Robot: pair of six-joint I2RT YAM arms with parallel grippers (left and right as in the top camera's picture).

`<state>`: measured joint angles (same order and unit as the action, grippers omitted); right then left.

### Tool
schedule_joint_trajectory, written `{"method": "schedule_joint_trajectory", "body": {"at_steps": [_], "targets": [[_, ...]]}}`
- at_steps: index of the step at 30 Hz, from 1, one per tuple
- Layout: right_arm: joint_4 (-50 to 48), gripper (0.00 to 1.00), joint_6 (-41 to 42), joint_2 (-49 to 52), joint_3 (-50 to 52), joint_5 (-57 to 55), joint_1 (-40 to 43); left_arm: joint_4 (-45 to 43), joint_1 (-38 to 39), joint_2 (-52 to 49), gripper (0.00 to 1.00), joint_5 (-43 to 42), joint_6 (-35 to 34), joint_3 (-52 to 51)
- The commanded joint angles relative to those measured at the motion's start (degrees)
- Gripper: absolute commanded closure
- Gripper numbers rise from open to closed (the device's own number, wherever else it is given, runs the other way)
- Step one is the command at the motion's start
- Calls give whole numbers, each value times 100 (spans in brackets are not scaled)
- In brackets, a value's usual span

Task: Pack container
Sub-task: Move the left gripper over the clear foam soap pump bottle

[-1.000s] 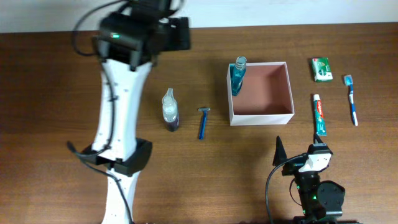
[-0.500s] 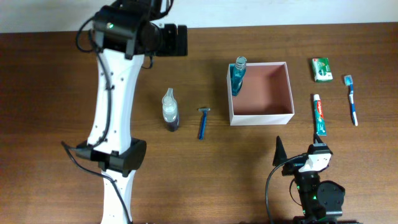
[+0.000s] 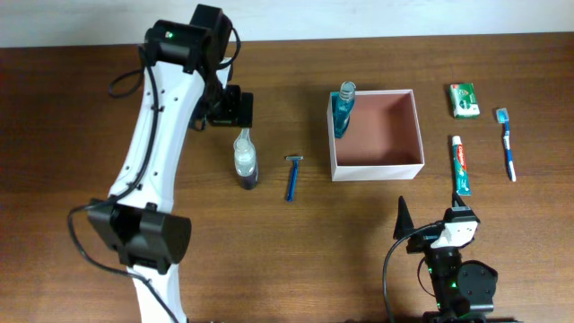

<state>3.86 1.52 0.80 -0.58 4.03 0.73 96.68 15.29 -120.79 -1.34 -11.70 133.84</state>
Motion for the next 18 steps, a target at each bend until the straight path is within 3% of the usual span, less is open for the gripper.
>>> {"method": "schedule_joint_trajectory", "body": {"at_steps": [1, 12, 18], "targets": [[28, 1, 20, -33, 26, -46, -35, 2, 37, 221, 1, -599, 87, -254], [28, 1, 20, -33, 26, -46, -35, -118, 256, 221, 1, 254, 90, -474], [28, 1, 20, -33, 26, -46, -35, -614, 269, 219, 1, 262, 90, -1084]]}}
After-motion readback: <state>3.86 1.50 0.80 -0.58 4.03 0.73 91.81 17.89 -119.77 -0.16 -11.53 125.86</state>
